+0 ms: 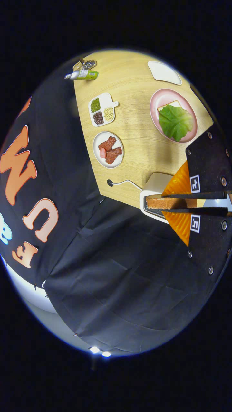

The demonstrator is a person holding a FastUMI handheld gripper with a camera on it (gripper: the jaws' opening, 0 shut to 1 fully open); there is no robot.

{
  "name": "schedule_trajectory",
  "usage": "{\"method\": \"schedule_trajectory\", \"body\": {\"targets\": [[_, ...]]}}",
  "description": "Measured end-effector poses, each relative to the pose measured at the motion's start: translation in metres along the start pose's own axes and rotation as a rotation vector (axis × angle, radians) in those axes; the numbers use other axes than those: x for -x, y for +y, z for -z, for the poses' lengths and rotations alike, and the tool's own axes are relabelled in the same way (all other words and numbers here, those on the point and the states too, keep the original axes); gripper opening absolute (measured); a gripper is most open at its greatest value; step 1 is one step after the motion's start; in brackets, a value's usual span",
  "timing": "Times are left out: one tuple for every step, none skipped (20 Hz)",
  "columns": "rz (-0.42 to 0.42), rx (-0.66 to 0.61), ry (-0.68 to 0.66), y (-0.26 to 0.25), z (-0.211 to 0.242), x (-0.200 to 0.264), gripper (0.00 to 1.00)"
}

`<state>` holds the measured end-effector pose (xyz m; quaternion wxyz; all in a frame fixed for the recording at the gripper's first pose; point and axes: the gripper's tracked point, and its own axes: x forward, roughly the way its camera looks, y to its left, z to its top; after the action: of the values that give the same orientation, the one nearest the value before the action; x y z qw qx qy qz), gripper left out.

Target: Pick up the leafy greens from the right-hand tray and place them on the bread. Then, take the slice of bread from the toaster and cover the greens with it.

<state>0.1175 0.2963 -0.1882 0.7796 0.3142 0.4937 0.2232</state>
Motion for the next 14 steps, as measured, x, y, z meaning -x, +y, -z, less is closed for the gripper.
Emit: {"method": "schedule_trajectory", "body": {"targets": [[-0.01,-0.006,-0.008,-0.005,0.002,0.003,0.1],[-0.017,-0.011,-0.009,-0.012,0.006,0.002,0.1],[-0.022,-0.021,-0.006,-0.019,0.009,0.003,0.1],[-0.028,-0.032,-0.001,-0.026,0.014,0.003,0.1],[-0.033,-0.046,0.0,-0.033,0.017,0.003,0.1],[-0.038,-0.05,0.002,-0.041,0.02,0.001,0.1],[-0.037,-0.055,-0.003,-0.049,0.021,0.001,0.1],[-0.039,-0.059,-0.004,-0.055,0.024,0.004,0.1],[-0.04,-0.07,-0.009,-0.062,0.025,0.004,0.1],[-0.043,-0.079,-0.011,-0.068,0.027,0.004,0.1],[-0.041,-0.087,-0.013,-0.076,0.028,0.005,0.1],[-0.035,-0.09,-0.015,-0.085,0.03,0.006,0.1],[-0.025,-0.095,-0.015,-0.094,0.032,0.008,0.1],[-0.02,-0.097,-0.016,-0.104,0.034,0.006,0.1]]}}
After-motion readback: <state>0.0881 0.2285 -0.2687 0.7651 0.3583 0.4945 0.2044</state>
